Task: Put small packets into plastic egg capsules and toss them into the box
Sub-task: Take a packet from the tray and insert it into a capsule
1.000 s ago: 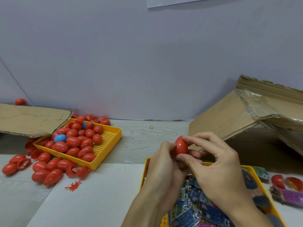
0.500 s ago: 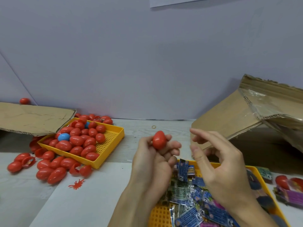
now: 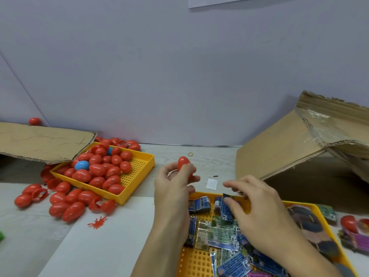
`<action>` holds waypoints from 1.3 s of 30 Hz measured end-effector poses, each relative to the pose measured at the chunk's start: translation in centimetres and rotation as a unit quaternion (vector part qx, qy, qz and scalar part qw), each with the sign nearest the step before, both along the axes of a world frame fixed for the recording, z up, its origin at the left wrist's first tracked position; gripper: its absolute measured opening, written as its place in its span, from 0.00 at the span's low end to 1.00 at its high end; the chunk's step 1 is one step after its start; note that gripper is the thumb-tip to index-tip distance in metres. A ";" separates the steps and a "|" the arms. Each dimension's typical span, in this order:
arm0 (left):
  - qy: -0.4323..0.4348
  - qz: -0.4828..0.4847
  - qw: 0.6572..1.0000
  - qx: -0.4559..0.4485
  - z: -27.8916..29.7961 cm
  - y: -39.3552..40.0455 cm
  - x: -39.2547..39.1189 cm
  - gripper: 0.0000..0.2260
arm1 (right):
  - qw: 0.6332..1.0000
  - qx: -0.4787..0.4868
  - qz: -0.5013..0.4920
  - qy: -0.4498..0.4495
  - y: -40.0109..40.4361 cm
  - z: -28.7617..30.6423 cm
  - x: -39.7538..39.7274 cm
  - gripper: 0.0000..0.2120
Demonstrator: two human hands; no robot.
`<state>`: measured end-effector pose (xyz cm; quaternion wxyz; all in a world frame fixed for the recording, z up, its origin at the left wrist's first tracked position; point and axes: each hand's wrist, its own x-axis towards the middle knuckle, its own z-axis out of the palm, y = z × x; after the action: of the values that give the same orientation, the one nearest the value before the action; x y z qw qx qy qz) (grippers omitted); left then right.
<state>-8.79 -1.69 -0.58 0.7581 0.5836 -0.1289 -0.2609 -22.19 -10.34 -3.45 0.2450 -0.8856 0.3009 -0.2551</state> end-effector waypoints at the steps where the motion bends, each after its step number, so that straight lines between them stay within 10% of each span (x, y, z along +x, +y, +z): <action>1: -0.023 -0.002 1.000 0.014 -0.1 0.0 -0.2 0.09 | 0.999 -0.006 0.001 0.032 0.0 -0.2 0.1 0.16; 9: -0.119 -0.054 0.989 0.065 -0.2 -0.2 -1.1 0.06 | 0.998 -0.019 -0.041 0.042 0.2 0.5 0.2 0.01; 30: -0.140 -0.066 0.986 0.061 -0.4 -0.4 -0.9 0.03 | 0.994 0.033 0.010 -0.101 -0.4 0.7 -0.5 0.11; 39: -0.103 -0.119 0.987 0.020 -0.2 -0.2 -0.9 0.10 | 0.953 0.212 0.019 -0.217 -0.1 1.5 -0.9 0.12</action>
<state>-9.66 -1.92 -0.74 0.6923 0.6032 -0.2699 -0.2900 -23.10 -10.46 -1.98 0.4912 -0.7423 0.2704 -0.3669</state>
